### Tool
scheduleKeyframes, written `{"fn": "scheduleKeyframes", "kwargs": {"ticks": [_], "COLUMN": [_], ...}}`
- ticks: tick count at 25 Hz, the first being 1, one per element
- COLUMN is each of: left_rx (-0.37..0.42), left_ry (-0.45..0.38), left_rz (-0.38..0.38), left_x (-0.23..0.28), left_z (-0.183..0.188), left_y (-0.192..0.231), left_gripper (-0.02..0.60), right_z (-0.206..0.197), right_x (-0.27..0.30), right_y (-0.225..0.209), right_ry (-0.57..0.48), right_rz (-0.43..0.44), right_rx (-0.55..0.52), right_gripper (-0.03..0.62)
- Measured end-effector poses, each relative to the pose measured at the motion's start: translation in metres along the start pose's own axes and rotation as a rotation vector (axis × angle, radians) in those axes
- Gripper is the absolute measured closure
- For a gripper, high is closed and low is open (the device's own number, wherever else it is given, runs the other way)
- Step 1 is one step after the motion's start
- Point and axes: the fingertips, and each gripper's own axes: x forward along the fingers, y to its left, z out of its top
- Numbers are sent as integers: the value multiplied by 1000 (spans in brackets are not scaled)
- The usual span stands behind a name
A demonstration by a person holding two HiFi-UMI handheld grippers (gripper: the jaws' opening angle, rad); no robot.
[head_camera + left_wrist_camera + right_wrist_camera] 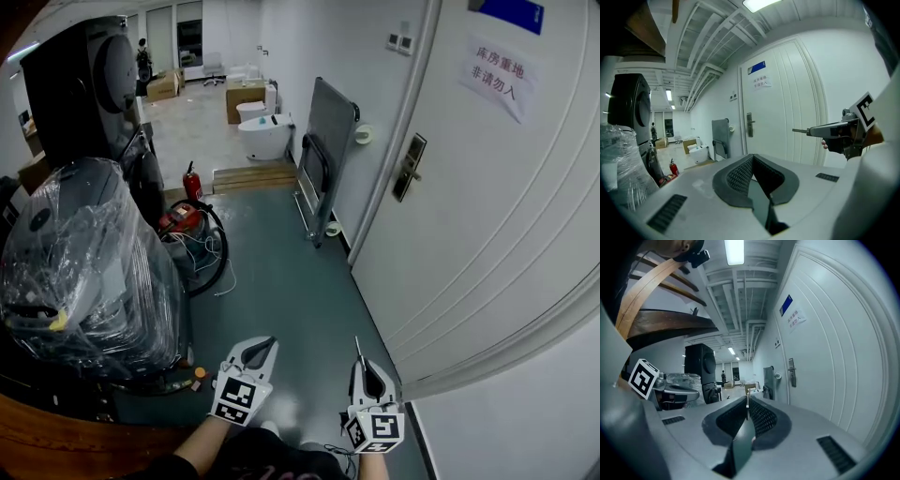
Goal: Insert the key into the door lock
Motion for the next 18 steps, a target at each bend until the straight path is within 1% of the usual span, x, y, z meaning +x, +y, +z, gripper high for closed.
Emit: {"fn": "scheduleKeyframes", "kwargs": {"ticks": [6,13,18], "left_rx": [7,5,-21], "left_ry": [9,11,17], "left_rz": [-25,-58,-70], "left_x": [3,13,31], "left_z": [-5,-9,-11], "left_y": [18,27,36], "left_gripper": [569,569,569], "right_z": [4,12,6], "right_x": [25,44,61], "right_y": [19,18,9], "right_ry": [14,3,18], "right_rz": [6,-6,-19], "right_rx": [-23,-23,-12], "right_gripper": [514,514,514]}}
